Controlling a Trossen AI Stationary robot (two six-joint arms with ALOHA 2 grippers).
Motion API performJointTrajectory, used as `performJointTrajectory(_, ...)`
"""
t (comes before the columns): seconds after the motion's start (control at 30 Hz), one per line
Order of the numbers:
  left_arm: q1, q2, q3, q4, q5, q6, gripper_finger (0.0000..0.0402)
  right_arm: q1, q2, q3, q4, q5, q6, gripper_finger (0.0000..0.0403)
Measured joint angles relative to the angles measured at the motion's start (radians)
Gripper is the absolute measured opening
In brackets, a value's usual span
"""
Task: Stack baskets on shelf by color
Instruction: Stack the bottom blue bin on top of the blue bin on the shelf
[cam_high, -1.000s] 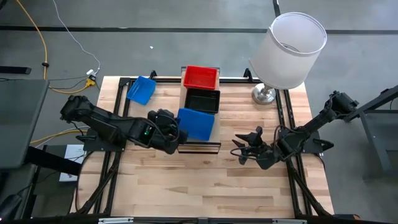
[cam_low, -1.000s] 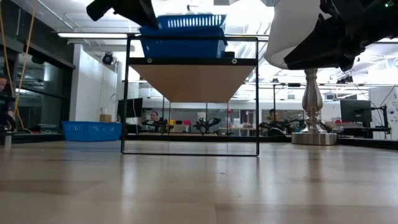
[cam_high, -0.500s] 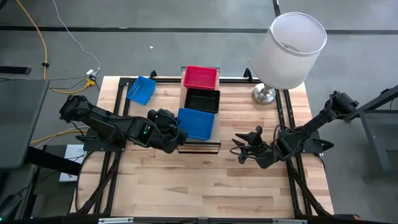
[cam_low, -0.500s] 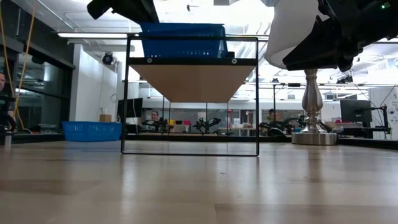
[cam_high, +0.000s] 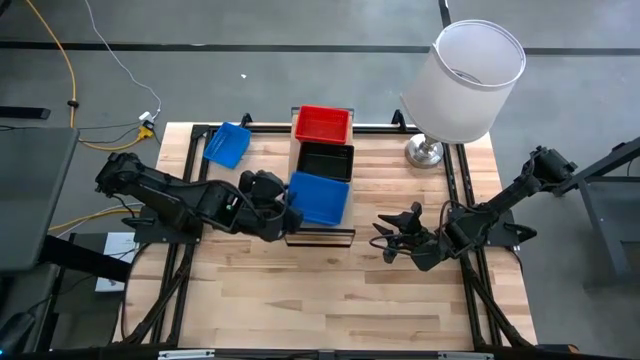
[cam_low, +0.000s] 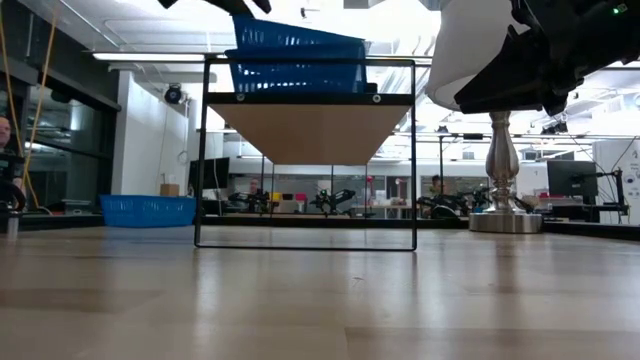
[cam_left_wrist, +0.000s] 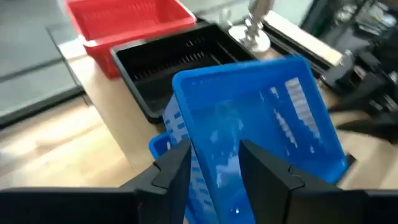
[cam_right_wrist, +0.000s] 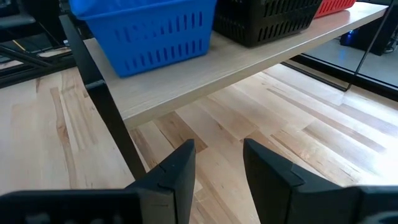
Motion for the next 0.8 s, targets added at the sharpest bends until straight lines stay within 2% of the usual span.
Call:
performJointTrajectory(0.2, 0.000, 0.000, 0.001, -0.001, 0.133, 0.000, 0.0125, 0.000, 0.000, 0.000, 0.000, 0.000, 0.000, 0.0122)
performJointTrajectory(0.53, 0.000, -0.030, 0.002, -0.003, 0.165, 0.002, 0.0124, 0.000, 0.000, 0.000, 0.000, 0.000, 0.000, 0.0122)
performJointTrajectory(0.73, -0.007, -0.064, 0.000, 0.027, 0.166, 0.108, 0.0124, 0.000, 0.000, 0.000, 0.000, 0.001, 0.000, 0.0122)
performJointTrajectory(0.8, -0.016, -0.070, 0.002, 0.089, 0.138, 0.166, 0.0124, 0.000, 0.000, 0.000, 0.000, 0.004, -0.002, 0.0122)
